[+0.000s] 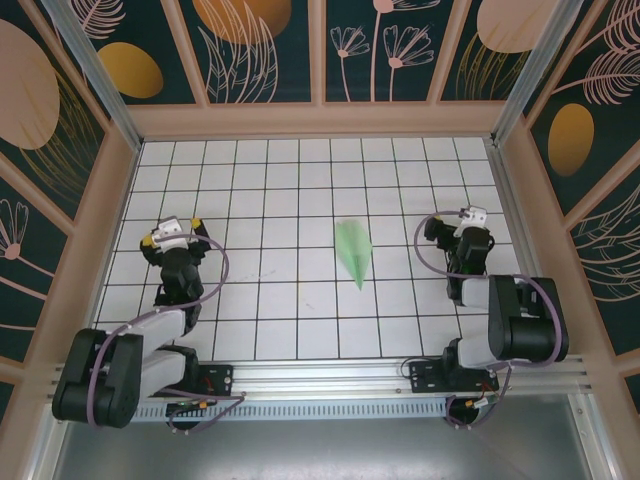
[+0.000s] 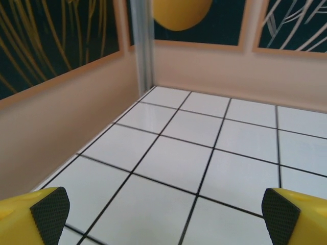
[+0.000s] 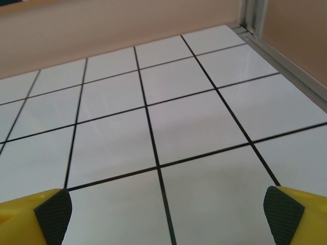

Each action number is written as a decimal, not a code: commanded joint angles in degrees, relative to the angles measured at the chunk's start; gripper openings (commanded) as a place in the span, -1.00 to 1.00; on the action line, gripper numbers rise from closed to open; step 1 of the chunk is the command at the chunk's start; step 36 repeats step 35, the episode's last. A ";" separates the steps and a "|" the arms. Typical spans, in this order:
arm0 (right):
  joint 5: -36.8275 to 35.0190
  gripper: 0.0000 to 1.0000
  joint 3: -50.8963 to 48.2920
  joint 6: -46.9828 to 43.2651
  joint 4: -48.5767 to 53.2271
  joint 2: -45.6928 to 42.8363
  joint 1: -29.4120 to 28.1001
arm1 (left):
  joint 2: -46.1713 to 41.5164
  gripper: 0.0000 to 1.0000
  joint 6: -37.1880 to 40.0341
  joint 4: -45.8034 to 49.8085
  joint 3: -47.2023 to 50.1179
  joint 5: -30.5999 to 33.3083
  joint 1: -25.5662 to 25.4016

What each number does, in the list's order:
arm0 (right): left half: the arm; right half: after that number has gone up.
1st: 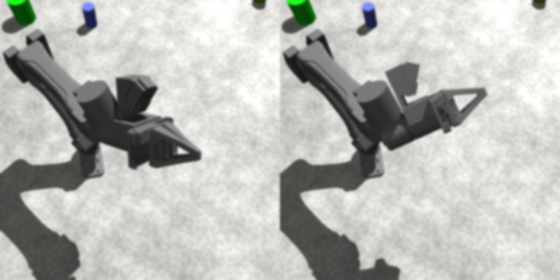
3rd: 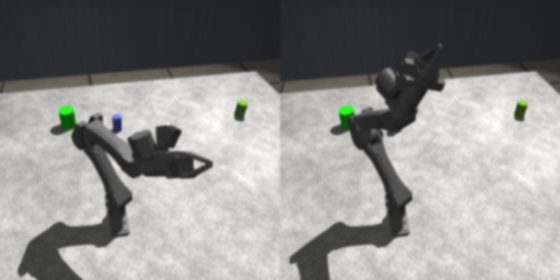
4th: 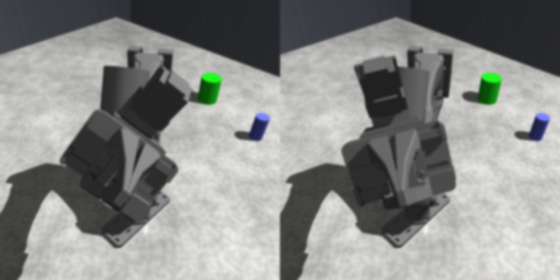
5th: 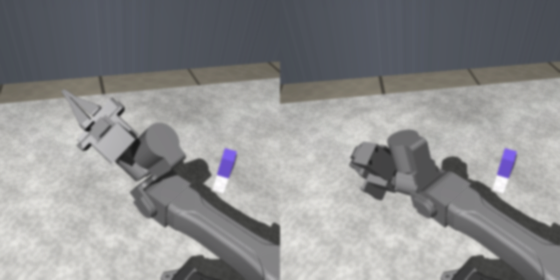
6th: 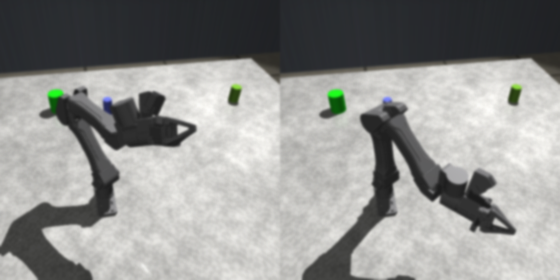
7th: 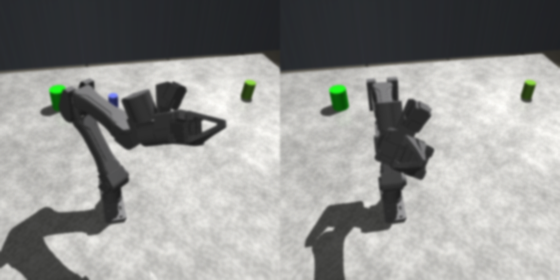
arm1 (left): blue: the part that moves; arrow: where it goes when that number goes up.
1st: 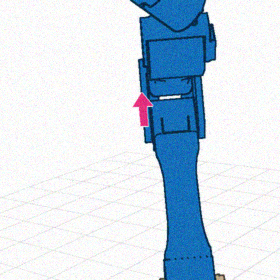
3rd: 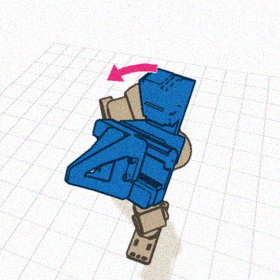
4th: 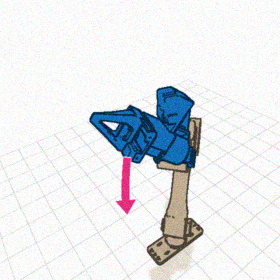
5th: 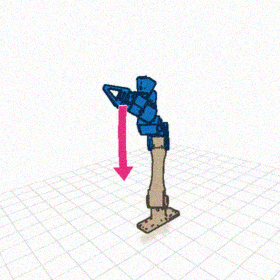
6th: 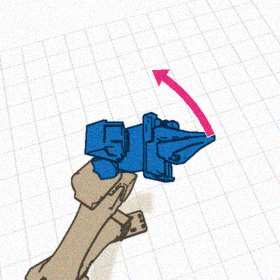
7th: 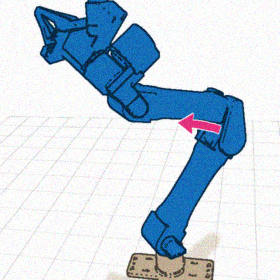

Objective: Fold a paper plane with a square sheet of paper (fold left side to right side)
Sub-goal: Reset both arms

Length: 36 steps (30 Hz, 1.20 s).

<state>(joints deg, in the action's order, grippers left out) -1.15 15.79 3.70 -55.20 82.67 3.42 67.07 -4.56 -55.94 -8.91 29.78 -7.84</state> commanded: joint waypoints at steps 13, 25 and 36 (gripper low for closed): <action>6.25 0.98 -2.51 -2.90 -16.36 5.62 -0.17 | 22.59 0.97 2.40 -34.88 2.37 -12.05 3.00; 5.01 0.97 -2.21 -3.08 -15.82 5.60 -0.70 | 20.39 0.98 -1.77 -21.50 -2.76 -9.86 5.33; 4.84 0.98 -2.22 -3.18 -15.73 5.62 -0.78 | 20.43 0.98 -1.77 -21.49 -2.78 -9.74 5.29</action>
